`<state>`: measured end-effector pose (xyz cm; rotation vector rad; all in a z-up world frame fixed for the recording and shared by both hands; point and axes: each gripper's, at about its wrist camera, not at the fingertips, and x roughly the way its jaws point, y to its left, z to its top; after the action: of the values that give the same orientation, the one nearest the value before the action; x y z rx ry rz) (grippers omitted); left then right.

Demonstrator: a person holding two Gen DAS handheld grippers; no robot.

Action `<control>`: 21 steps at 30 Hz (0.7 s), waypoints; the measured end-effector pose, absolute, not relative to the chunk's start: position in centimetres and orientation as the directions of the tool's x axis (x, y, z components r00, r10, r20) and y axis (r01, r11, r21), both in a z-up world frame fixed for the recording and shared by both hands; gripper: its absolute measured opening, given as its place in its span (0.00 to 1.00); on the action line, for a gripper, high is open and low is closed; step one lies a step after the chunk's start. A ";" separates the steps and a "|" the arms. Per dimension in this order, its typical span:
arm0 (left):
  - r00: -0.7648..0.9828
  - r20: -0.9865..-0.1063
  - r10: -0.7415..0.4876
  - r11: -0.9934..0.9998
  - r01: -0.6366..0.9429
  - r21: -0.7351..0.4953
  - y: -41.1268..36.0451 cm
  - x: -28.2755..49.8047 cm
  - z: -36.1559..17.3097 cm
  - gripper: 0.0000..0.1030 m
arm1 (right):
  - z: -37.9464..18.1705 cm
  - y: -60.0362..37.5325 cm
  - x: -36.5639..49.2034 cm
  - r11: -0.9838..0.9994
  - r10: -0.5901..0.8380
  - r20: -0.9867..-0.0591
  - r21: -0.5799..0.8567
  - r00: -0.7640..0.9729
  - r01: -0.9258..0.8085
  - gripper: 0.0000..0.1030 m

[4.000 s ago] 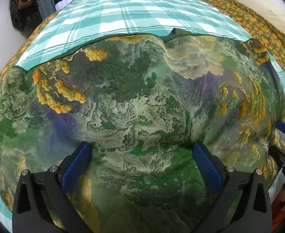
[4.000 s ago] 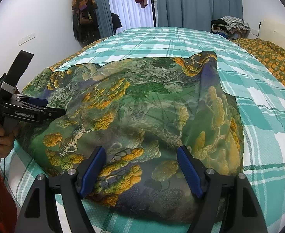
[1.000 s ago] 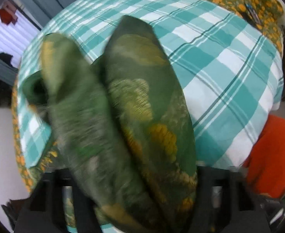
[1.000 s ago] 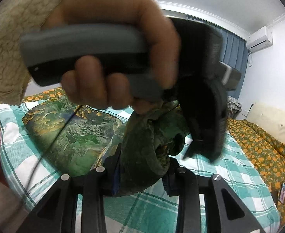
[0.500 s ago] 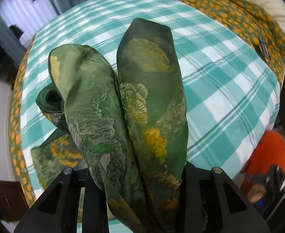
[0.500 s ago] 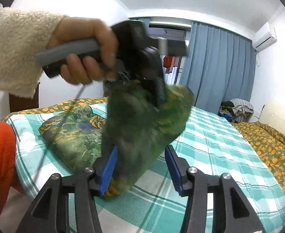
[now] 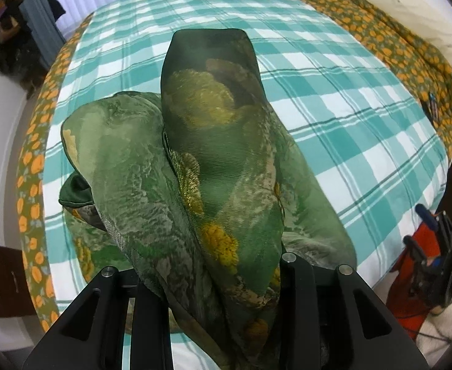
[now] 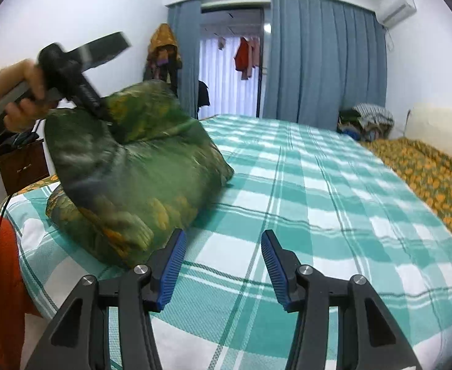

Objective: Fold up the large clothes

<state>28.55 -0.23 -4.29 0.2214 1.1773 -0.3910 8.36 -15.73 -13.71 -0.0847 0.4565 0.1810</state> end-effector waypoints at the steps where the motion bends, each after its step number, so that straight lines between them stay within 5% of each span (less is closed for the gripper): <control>1: 0.330 -0.925 -0.187 0.913 0.406 -0.039 0.5 28.6 -4.4 0.31 | -13.7 -15.9 8.4 0.982 0.151 -0.449 -0.034 0.881 -0.185 0.50; 12: 0.337 -0.916 -0.216 0.960 0.246 -0.136 9.4 29.8 -7.6 0.31 | -14.7 -16.5 9.8 0.989 0.128 -0.526 0.009 0.841 -0.145 0.50; 21: 0.300 -0.890 -0.343 0.937 0.174 -0.302 13.4 30.7 -11.4 0.33 | -11.8 -9.3 16.8 0.893 0.446 -0.591 0.250 0.672 -0.373 0.50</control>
<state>30.74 13.41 -11.37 -0.1591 1.2198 -0.3444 16.84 -9.25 -11.85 0.1118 0.6951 0.4622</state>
